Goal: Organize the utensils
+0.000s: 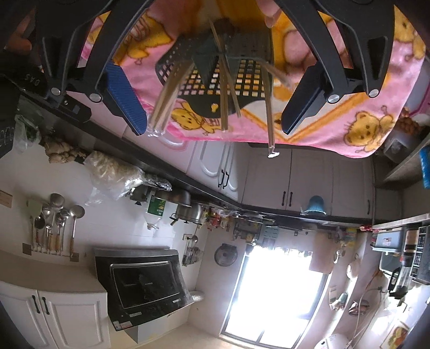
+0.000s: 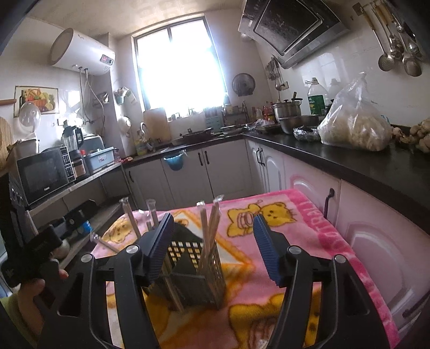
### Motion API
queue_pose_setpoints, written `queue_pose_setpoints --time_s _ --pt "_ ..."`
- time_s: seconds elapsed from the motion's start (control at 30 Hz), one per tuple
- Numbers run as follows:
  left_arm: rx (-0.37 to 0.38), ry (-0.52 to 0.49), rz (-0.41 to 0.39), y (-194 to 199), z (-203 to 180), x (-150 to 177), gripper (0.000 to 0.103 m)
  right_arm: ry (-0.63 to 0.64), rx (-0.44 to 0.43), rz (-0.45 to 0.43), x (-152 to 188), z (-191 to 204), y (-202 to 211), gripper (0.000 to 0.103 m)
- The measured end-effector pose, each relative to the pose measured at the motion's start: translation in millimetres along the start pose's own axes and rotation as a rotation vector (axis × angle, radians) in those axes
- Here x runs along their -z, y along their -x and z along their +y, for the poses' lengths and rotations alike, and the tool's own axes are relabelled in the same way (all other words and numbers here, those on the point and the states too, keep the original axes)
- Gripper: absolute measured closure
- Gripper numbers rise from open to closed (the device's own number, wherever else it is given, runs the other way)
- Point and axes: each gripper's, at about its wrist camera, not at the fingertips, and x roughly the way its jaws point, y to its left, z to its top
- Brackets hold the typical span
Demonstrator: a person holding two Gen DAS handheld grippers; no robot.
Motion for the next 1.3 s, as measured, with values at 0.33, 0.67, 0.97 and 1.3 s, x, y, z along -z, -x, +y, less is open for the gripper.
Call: queue_pose_setpoints --time_s 0.33,0.67,0.97,1.3 --pt "0.009 0.0 0.025 31 -6 22 0.012 0.027 0.005 0.047 22 0 27 0.044" --pt "-0.008 0.008 0.067 49 -3 47 0.012 0.034 0.003 0.088 47 2 49 0.044" --pt "-0.013 0.011 0.104 59 0 68 0.012 0.039 -0.007 0.131 68 2 55 0.044" --pt "-0.016 0.015 0.144 61 0 90 0.012 0.048 -0.019 0.182 89 5 57 0.044"
